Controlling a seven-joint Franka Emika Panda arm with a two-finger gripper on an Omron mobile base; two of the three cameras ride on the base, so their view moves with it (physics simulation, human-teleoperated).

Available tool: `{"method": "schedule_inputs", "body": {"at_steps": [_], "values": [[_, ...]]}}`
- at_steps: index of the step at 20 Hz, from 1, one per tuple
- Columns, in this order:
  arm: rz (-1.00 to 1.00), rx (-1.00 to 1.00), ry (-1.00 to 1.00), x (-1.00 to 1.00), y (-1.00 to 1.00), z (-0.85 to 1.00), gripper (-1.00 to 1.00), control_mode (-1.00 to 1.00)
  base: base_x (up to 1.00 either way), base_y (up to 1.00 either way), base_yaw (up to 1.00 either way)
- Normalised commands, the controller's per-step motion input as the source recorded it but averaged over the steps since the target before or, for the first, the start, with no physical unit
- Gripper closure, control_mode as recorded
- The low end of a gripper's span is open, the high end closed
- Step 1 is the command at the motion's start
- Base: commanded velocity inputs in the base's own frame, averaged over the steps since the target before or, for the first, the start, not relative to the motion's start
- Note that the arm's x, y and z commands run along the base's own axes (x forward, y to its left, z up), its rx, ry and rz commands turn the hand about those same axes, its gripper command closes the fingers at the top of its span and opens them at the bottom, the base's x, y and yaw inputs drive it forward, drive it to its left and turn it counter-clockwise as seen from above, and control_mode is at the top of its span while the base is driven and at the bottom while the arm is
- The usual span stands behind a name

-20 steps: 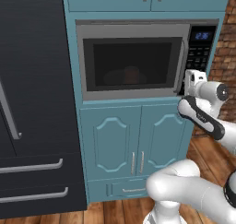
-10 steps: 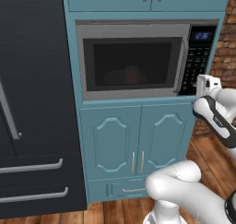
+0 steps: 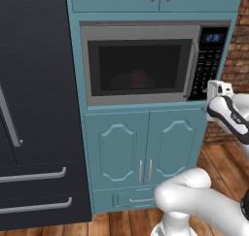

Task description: Place the microwavable item in the microwave. Then, close the microwave door and press the start button.

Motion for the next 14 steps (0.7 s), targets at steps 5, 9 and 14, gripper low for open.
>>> {"method": "schedule_inputs", "body": {"at_steps": [5, 9, 14], "values": [[0.06, 0.02, 0.00, 0.23, -0.13, -0.18, -1.00, -1.00, 0.00, 0.00, 0.00], [0.05, 0.03, 0.00, 0.04, -0.32, -0.16, -1.00, -1.00, 0.00, 0.00, 0.00], [0.04, 0.03, 0.01, 0.30, -0.16, -0.20, -1.00, -1.00, 0.00, 0.00, 0.00]]}}
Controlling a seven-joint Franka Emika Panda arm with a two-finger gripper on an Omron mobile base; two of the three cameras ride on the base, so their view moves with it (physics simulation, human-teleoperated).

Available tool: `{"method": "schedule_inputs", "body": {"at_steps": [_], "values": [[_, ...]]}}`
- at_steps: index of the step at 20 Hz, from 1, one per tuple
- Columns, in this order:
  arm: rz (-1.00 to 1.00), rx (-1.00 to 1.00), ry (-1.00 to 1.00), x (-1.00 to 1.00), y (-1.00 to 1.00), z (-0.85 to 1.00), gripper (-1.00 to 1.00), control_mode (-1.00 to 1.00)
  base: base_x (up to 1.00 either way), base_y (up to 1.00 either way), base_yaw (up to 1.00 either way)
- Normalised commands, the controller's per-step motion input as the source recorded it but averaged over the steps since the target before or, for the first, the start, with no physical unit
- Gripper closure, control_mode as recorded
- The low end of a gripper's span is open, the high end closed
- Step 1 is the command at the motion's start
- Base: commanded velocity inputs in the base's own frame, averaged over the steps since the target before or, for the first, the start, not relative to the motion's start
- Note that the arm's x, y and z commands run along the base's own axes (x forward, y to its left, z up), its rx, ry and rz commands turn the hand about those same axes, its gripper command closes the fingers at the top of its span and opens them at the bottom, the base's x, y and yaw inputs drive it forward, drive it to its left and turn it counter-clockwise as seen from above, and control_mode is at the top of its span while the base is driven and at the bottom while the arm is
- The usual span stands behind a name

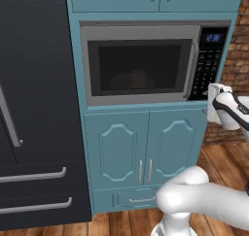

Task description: Place the microwavable item in the microwave. Then, close the microwave door and press the start button.

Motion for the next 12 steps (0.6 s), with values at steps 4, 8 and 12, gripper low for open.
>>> {"method": "schedule_inputs", "body": {"at_steps": [4, 8, 12], "values": [[0.03, 0.02, 0.01, 0.43, -0.02, -0.19, -1.00, -1.00, 0.00, 0.00, 0.00], [0.02, 0.02, 0.00, 0.44, 0.00, -0.24, -1.00, -1.00, 0.00, 0.00, 0.00], [0.02, 0.02, 0.00, 0.38, -0.01, -0.22, -1.00, -1.00, 0.00, 0.00, 0.00]]}}
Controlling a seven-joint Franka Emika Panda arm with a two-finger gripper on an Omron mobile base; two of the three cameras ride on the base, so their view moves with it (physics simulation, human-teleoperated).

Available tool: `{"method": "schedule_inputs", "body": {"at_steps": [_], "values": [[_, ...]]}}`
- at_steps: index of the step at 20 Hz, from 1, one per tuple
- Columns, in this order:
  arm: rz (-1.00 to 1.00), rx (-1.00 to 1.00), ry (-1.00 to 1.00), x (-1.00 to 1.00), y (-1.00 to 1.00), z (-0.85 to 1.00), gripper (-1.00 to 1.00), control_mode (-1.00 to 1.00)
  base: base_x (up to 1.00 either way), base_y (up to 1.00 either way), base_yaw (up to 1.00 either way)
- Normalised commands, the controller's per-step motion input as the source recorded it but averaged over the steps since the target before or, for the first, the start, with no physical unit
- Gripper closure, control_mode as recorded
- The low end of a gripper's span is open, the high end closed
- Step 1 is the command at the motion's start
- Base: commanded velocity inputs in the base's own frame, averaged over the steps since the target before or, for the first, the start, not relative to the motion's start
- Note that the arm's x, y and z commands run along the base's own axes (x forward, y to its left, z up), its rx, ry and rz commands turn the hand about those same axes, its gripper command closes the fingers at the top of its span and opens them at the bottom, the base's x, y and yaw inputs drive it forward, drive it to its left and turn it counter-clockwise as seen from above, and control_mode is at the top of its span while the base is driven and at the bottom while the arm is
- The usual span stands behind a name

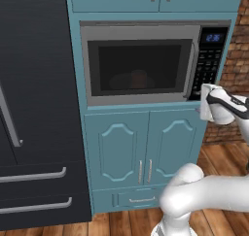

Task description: Place the microwavable item in the microwave. Then, close the microwave door and press the start button.

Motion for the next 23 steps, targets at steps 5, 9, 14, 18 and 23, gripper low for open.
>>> {"method": "schedule_inputs", "body": {"at_steps": [5, 9, 14, 18, 23], "values": [[0.02, 0.03, 0.00, 0.32, -0.03, -0.14, -1.00, -1.00, 0.00, 0.00, 0.00], [0.02, 0.03, 0.00, 0.34, -0.03, -0.07, -1.00, -1.00, 0.00, 0.00, 0.00], [0.00, 0.02, 0.00, 0.42, -0.13, -0.07, -1.00, -1.00, 0.00, 0.00, 0.00], [0.00, 0.02, 0.00, 0.33, -0.31, -0.11, -1.00, -1.00, 0.00, 0.00, 0.00], [0.00, 0.02, 0.00, 0.31, -0.21, -0.17, -1.00, -1.00, 0.00, 0.00, 0.00]]}}
